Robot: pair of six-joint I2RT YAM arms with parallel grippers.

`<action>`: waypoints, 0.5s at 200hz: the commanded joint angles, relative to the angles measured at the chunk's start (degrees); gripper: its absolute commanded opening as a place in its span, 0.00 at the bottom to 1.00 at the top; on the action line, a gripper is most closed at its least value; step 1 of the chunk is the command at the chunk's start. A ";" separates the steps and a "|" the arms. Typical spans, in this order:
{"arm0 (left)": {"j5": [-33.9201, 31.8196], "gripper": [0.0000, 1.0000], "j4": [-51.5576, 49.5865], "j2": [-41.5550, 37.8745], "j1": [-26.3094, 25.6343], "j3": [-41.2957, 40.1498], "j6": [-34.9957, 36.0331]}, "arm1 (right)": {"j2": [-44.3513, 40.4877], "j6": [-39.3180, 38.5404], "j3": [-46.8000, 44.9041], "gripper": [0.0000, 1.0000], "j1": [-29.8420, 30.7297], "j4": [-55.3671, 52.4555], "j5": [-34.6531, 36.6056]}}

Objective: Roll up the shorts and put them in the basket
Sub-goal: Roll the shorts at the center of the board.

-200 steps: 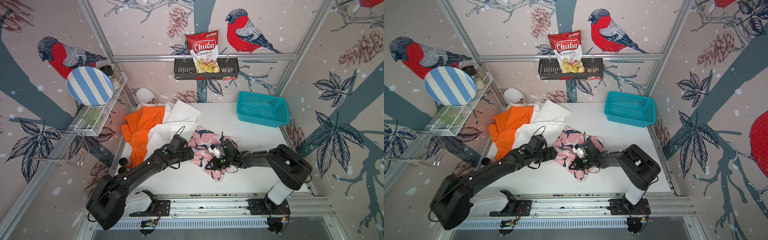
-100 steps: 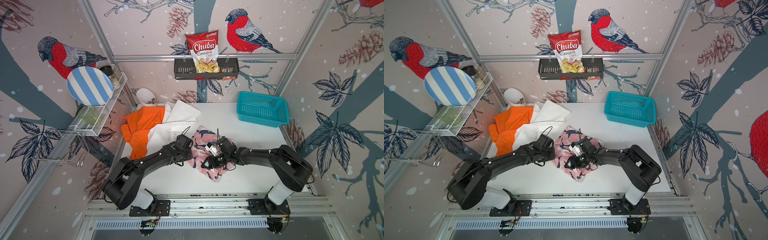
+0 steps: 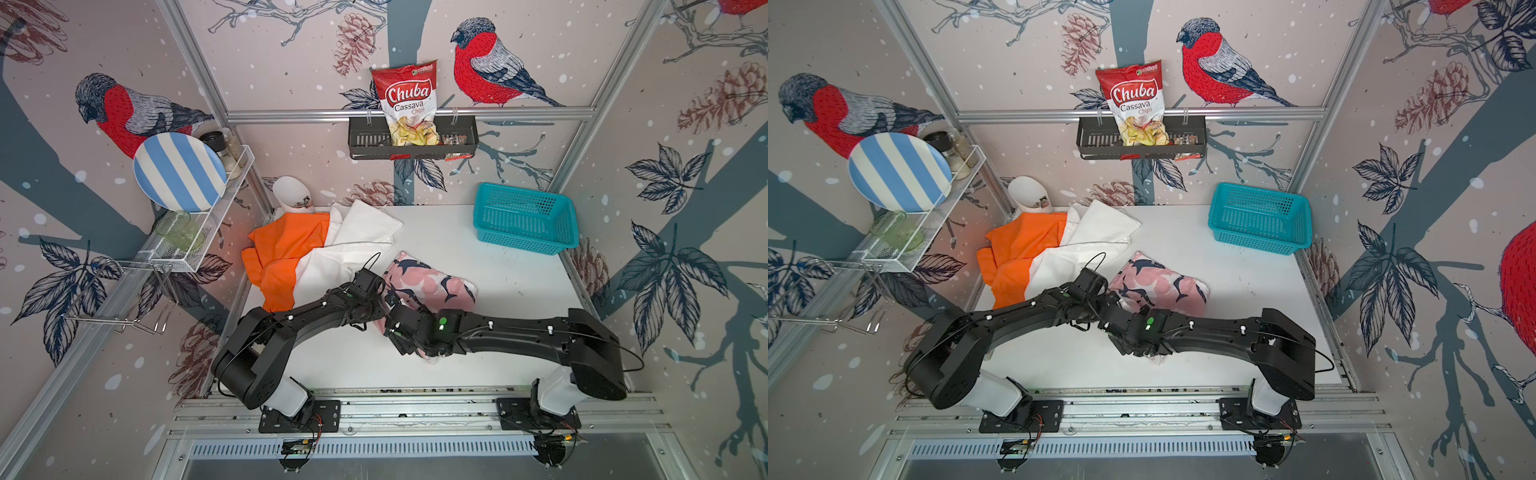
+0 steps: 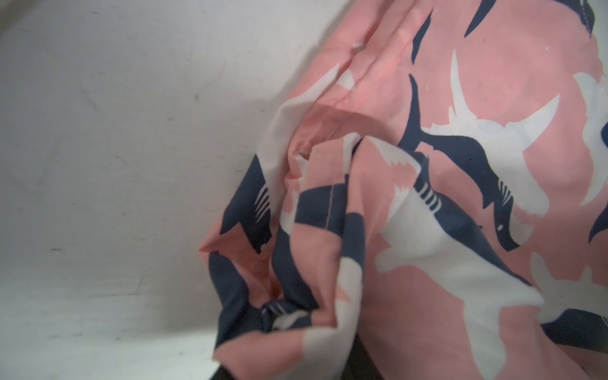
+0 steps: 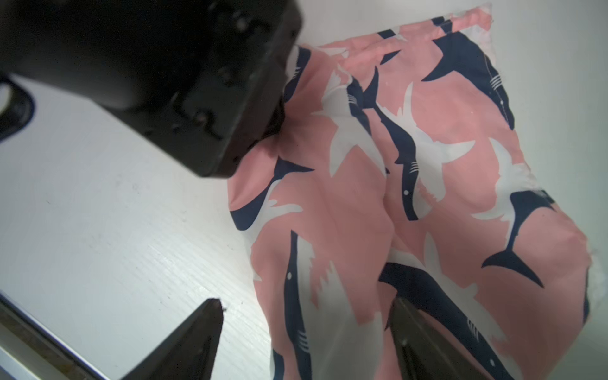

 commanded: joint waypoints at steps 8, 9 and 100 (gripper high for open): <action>1.22 0.31 0.72 -0.10 0.56 -0.41 1.05 | 5.94 -3.96 1.53 0.88 2.37 -2.40 8.04; 1.30 0.31 0.74 -0.14 0.61 -0.46 1.04 | 6.15 -3.99 1.54 0.88 2.37 -2.36 8.08; 1.53 0.48 0.75 -2.61 3.17 -1.04 2.43 | 10.86 -3.24 -3.45 0.29 -0.43 3.29 -5.13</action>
